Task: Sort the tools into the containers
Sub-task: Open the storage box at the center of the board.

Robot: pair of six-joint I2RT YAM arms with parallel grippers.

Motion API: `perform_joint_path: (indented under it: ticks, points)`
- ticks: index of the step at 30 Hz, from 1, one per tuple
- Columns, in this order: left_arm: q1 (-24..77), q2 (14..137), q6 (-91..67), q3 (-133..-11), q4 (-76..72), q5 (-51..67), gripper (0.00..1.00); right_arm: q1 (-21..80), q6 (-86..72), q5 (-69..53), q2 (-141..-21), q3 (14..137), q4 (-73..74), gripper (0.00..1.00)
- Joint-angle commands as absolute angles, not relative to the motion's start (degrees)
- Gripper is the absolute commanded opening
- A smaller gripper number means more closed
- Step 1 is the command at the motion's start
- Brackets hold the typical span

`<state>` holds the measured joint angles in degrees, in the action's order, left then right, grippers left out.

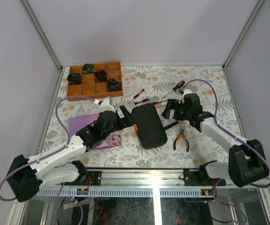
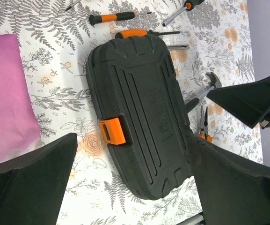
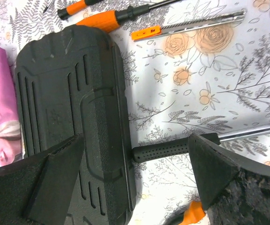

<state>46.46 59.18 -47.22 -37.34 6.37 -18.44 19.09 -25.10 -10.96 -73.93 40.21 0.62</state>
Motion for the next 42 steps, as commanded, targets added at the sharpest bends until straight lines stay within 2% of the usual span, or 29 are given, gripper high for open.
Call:
perform_joint_path:
  ticks: [1, 6, 13, 28, 36, 42]
  points:
    - [46.1, 58.9, -45.8, -37.0, 6.2, -19.0, 1.0, 18.8, -21.1, -7.8, -75.8, 46.2, 6.5, 0.97]
    - [46.1, 58.2, -46.6, -34.6, 2.8, -16.6, 1.0, 18.5, -22.8, -18.1, -78.6, 45.6, 3.3, 0.99]
    - [46.1, 60.8, -45.8, -34.3, 1.9, -13.0, 1.0, 18.5, -25.5, -26.6, -82.1, 43.9, -2.9, 0.99]
    - [46.1, 67.0, -47.0, -32.4, -4.0, -6.6, 1.0, 18.5, -25.6, -32.0, -91.5, 44.2, -5.8, 0.98]
    - [46.1, 68.4, -49.3, -30.8, -7.1, -5.7, 1.0, 18.5, -27.5, -32.6, -94.9, 42.5, -8.3, 0.93]
    - [45.5, 70.9, -53.5, -28.4, -13.2, -3.0, 1.0, 18.5, -30.2, -32.1, -97.4, 40.3, -10.3, 0.8]
